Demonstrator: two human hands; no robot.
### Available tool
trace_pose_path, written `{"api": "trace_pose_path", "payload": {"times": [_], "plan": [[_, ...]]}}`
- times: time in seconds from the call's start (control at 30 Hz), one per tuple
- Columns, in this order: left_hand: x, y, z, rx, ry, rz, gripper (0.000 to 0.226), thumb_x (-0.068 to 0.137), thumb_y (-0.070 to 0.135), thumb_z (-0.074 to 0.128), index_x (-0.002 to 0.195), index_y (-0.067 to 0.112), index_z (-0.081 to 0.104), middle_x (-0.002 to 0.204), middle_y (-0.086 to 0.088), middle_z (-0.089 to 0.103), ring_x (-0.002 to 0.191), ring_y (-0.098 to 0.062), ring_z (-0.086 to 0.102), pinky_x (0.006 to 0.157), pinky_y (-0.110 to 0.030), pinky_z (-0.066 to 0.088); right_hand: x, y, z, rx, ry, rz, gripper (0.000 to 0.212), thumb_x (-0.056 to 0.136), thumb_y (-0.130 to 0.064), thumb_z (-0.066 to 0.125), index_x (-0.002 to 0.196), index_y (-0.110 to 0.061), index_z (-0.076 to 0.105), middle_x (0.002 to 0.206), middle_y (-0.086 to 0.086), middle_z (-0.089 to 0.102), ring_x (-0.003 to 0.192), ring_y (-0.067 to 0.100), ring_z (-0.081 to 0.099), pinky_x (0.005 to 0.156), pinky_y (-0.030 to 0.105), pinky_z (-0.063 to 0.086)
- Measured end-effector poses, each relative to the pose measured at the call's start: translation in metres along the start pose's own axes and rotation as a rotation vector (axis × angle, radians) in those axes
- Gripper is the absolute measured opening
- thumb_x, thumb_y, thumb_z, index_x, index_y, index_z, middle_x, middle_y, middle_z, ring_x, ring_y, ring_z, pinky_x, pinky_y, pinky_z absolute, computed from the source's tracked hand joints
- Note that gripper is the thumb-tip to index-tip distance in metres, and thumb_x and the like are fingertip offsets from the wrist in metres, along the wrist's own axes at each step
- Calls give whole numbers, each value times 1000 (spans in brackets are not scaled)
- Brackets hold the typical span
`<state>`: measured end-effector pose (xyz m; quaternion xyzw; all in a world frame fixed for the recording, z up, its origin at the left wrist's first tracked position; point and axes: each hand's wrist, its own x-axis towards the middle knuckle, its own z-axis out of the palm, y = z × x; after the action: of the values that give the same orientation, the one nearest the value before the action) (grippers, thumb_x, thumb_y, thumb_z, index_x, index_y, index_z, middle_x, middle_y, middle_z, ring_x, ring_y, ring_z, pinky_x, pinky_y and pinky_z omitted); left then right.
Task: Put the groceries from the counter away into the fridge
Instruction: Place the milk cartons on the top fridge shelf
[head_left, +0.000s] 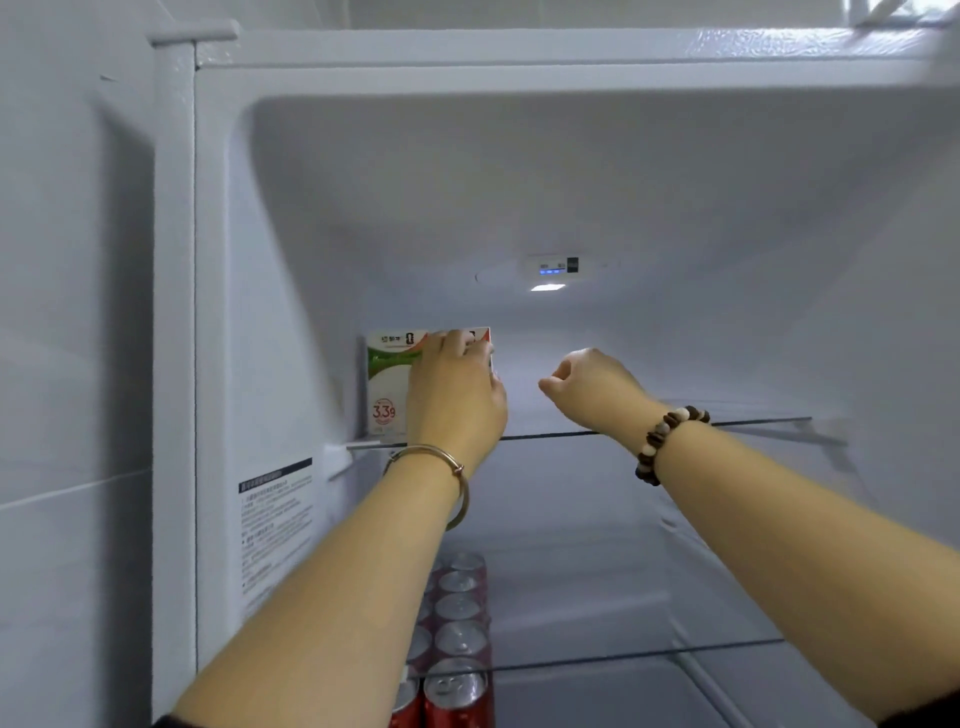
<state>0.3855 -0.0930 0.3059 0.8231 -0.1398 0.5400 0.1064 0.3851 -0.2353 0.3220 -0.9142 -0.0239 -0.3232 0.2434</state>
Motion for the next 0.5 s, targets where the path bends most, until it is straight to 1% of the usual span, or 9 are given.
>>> {"api": "trace_pose_path", "payload": {"times": [0.07,0.17,0.2,0.27,0.33,0.4,0.5], "plan": [[-9,12,3,-55,-17,22,36,96,26,44,130,17,48,133,-3,45,125,-20,37,105,-33,33,-21,12,-8,42,152,4,25,94,-21,44,106,-3,59,95,14,67,80,26,61,64,30,45],[-29,35,9,-202,30,81,38,95,23,47,132,14,49,136,-6,45,130,-22,34,107,-36,31,-61,29,-12,125,343,30,24,95,-19,44,111,-8,56,94,2,62,78,20,55,64,28,43],[-39,44,11,-283,53,97,37,94,19,48,130,11,52,135,-8,47,130,-23,36,107,-37,32,-76,35,-11,172,406,43,25,95,-20,45,115,-9,56,98,1,60,82,18,54,67,27,42],[-62,62,15,-444,82,134,35,93,14,49,127,7,55,133,-12,50,130,-27,38,108,-38,32,-107,49,-7,223,513,64,27,95,-20,46,119,-12,54,113,2,59,97,15,53,74,22,38],[-90,79,21,-567,85,154,36,92,13,45,125,5,56,132,-14,51,130,-30,39,108,-41,33,-140,65,-1,225,561,103,29,95,-20,46,123,-14,52,122,1,56,110,12,49,80,18,34],[-121,97,27,-656,63,171,37,92,16,42,124,3,57,131,-17,51,129,-32,40,107,-43,35,-174,83,5,216,568,159,31,95,-20,46,126,-14,50,124,0,54,114,10,47,83,15,31],[-171,123,35,-756,6,200,36,91,13,44,122,2,57,131,-19,50,128,-35,41,107,-43,35,-227,108,15,226,574,241,32,94,-17,47,125,-13,51,124,0,54,116,12,47,87,16,33]]}}
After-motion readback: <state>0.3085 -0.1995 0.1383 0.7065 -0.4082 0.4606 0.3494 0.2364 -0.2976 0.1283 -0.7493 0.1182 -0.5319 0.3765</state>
